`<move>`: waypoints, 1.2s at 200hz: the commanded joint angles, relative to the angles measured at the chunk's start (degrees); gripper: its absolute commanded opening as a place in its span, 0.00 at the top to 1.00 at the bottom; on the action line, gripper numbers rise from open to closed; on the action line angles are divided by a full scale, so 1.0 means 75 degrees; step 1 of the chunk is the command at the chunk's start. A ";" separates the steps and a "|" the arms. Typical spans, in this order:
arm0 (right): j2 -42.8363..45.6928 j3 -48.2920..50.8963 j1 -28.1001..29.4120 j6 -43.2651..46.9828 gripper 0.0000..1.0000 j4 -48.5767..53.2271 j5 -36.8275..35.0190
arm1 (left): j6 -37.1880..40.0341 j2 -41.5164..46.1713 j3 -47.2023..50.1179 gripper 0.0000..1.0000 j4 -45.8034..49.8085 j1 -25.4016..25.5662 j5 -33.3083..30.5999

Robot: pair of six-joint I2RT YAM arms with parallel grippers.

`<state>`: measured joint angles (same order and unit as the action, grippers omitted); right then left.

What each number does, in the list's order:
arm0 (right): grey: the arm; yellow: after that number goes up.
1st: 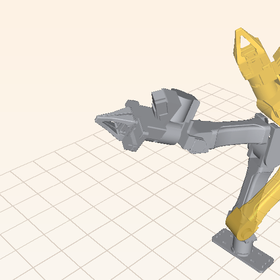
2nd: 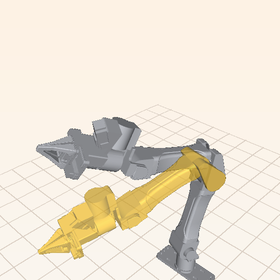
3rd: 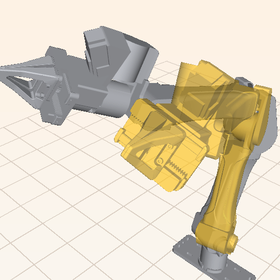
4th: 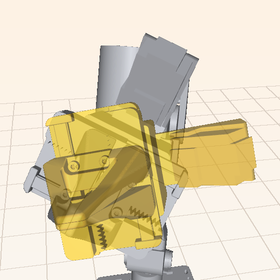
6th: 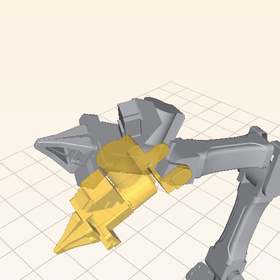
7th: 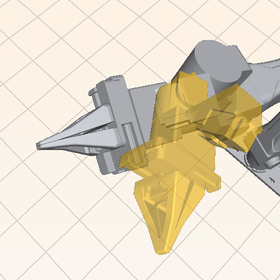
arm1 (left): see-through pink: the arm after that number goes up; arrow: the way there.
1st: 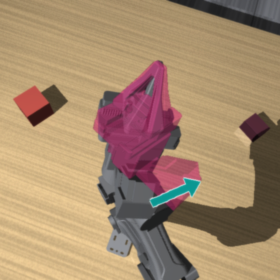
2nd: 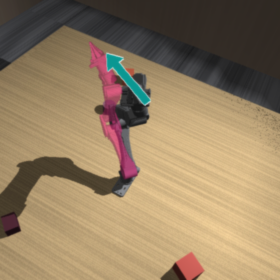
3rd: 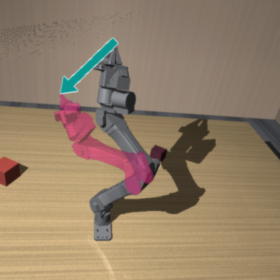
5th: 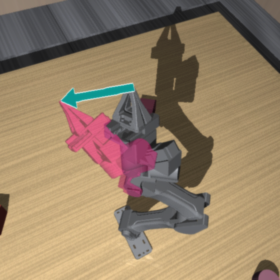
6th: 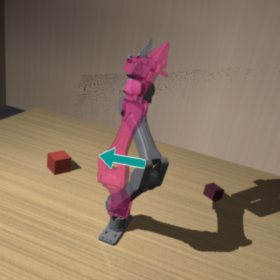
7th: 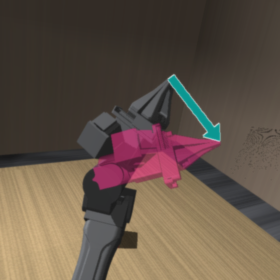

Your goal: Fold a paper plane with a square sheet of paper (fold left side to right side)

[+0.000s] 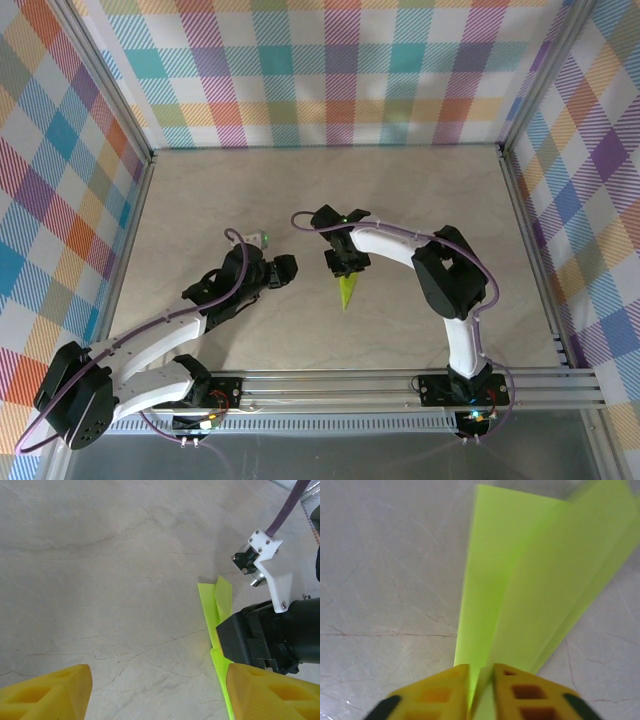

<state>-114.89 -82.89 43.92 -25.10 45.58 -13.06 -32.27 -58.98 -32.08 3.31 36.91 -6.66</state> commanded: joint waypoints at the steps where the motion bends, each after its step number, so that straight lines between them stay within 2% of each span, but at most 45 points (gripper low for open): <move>1: 0.0566 0.0205 -0.0007 -0.0096 0.88 0.0179 -0.0146 | 0.0320 0.0314 -0.0345 0.27 0.0414 -0.0104 -0.0242; 25: 0.1091 0.0543 -0.0151 -0.0110 1.00 -0.0010 -0.0003 | 0.0541 0.0598 -0.0586 0.21 0.0663 -0.0129 -0.0383; 56: 0.2037 0.1196 -0.0610 -0.0098 1.00 -0.0568 0.0564 | 0.1069 0.0860 -0.1034 0.10 0.0998 -0.0148 -0.0637; 79: 0.2955 0.2061 -0.1254 -0.0066 1.00 -0.1516 0.1754 | 0.1705 0.0903 -0.1546 0.04 0.1327 -0.0163 -0.0845; 105: 0.3901 0.3209 -0.2234 -0.0229 1.00 -0.3008 0.3620 | 0.2912 0.0857 -0.1930 0.01 0.1271 -0.0163 -0.0755; 126: 0.4234 0.3853 -0.2891 -0.0431 1.00 -0.4018 0.4990 | 0.3882 0.0743 -0.2164 0.00 0.1134 -0.0163 -0.0689; 150: 0.4231 0.4476 -0.3249 -0.0828 1.00 -0.5268 0.6048 | 0.5078 0.0513 -0.2237 0.00 0.0726 -0.0164 -0.0110; 171: 0.3894 0.4889 -0.3345 -0.1260 1.00 -0.6402 0.6611 | 0.5724 0.0173 -0.2152 0.00 0.0287 -0.0163 0.0313; 205: 0.3102 0.5041 -0.3353 -0.1405 1.00 -0.7373 0.6830 | 0.6313 -0.0399 -0.1781 0.00 -0.0450 -0.0163 0.0886; 240: 0.2308 0.4857 -0.3369 -0.1087 1.00 -0.7356 0.6644 | 0.6696 -0.0715 -0.1213 0.00 -0.0973 -0.0163 0.0947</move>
<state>-94.43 -45.84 19.03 -34.09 -5.63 35.00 13.43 -63.51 -43.99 0.89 36.21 -1.48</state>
